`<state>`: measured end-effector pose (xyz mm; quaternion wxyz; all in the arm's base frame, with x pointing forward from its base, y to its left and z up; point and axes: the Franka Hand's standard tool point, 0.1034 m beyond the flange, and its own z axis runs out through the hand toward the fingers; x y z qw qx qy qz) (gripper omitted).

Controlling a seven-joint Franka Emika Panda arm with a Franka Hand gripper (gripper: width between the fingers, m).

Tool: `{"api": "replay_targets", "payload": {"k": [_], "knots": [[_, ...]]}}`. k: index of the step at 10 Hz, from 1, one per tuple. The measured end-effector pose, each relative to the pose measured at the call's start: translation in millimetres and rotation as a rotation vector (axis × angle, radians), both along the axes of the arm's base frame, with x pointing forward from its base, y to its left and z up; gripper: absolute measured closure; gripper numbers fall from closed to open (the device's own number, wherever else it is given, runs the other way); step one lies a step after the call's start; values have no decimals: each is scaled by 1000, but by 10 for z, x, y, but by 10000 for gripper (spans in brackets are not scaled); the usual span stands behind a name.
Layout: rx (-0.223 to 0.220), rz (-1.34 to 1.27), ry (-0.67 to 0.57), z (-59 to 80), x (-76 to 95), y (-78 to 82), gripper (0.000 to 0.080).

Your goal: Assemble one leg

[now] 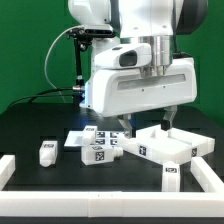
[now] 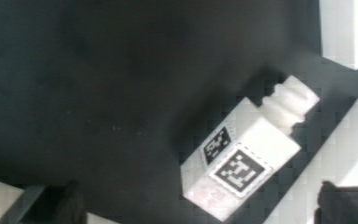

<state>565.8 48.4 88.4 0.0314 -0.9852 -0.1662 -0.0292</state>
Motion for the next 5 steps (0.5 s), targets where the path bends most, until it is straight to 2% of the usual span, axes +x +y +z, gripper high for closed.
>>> {"api": "replay_targets", "payload": {"k": [2,3,5], "knots": [[29,-178,7,-186,278,138,150],[32,-192,3,-221,334,150,150],[31,-189,4,-220,328,148,150]]}}
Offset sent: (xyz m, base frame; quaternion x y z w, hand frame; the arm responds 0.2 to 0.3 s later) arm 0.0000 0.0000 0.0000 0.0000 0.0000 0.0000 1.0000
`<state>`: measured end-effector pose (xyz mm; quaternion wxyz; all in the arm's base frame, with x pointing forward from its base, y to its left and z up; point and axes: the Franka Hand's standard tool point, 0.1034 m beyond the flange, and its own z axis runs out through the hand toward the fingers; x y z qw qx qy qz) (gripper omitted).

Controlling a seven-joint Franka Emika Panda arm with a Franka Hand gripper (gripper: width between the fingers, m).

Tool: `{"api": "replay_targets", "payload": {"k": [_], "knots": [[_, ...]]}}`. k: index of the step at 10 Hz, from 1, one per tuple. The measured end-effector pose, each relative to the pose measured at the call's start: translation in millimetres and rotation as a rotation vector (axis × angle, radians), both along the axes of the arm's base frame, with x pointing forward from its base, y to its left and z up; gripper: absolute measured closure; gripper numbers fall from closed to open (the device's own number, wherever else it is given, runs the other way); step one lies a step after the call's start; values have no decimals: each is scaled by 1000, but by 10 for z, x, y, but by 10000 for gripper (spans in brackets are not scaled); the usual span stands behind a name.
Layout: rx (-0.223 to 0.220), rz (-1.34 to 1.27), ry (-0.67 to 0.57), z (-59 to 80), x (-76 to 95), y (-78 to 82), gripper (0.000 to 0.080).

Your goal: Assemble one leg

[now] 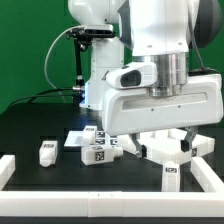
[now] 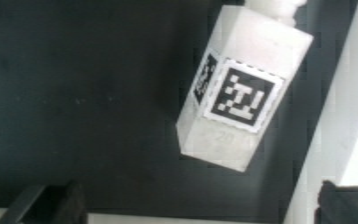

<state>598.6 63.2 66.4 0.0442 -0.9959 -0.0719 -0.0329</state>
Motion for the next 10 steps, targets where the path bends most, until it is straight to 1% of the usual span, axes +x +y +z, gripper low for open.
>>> {"api": "replay_targets", "payload": {"k": [2,4,6,7,8,9,10], "knots": [[2,-23,7,-33,-9,18,150],[8,-96,28,-301,-15,105,150],[11,-117,13,-478,-22,170,150],[11,-109,5,-544,-34,191,150],[9,-99,-15,-584,-43,147,150],[7,-79,-56,-604,-60,160,150],[7,-79,-50,-616,-82,165,150]]}}
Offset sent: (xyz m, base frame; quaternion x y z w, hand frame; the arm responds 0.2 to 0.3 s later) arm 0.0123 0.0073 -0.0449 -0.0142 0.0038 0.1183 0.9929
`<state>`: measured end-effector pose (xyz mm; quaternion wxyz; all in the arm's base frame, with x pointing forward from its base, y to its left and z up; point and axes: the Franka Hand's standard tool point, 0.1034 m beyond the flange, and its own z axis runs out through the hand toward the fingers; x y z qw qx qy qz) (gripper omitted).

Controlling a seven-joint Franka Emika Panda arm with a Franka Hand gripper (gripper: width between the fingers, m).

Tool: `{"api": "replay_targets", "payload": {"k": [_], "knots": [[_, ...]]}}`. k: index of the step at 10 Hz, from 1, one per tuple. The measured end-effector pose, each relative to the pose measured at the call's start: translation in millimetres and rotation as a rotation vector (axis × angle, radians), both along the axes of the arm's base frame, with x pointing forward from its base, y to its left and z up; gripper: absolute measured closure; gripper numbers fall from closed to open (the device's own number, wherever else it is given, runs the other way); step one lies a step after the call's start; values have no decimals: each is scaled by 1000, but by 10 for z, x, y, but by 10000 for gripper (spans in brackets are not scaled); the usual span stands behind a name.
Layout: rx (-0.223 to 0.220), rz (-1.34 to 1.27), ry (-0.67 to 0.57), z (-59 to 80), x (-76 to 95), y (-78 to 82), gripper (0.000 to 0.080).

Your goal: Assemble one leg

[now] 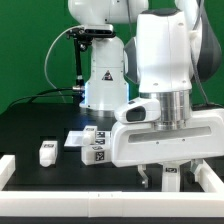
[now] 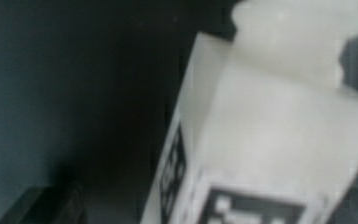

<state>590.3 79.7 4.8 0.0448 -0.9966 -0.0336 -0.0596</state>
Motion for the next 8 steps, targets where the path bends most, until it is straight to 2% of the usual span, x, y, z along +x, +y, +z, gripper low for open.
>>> {"api": "replay_targets", "payload": {"k": [1,2,3,4,6,8], "knots": [[0,0,-1,2,4,0,244],[0,0,-1,1,4,1,392],[0,0,-1,1,4,0,392],[-1,5,-3,11,10,-16,514],[-24,84,-1,179,49,-278,514],[-40,153,11,358,109,-665,514]]}}
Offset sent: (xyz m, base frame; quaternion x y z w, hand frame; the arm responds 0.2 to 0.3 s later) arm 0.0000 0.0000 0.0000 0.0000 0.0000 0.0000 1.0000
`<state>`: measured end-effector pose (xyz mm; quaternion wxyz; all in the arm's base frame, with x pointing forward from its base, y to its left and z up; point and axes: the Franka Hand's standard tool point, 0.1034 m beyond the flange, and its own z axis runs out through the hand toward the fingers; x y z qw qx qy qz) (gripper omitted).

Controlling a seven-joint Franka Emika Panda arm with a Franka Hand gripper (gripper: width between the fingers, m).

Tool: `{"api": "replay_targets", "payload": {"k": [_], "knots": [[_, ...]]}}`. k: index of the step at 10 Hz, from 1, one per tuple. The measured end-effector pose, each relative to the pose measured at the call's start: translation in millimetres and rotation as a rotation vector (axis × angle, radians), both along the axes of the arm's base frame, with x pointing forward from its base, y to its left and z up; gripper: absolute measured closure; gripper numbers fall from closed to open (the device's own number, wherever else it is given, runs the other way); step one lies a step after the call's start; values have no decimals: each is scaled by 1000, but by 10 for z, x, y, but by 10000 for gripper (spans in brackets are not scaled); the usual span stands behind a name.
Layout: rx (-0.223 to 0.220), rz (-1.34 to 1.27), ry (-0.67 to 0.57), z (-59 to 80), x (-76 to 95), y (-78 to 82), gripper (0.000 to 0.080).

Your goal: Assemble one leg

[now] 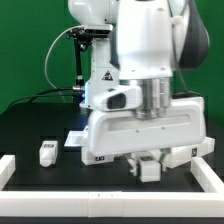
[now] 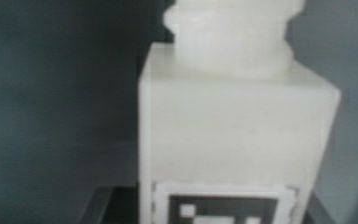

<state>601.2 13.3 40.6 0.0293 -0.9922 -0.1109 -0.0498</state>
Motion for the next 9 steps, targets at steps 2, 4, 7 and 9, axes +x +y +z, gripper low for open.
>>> {"api": "replay_targets", "payload": {"k": [2,4,7,9], "knots": [[-5,-12,-26,79,37,-160,514],[-4,-8,-22,61,27,-136,514],[-9,84,-11,-19,-87,-556,512],[-31,106,-2,-151,-200,-1023,512]]}}
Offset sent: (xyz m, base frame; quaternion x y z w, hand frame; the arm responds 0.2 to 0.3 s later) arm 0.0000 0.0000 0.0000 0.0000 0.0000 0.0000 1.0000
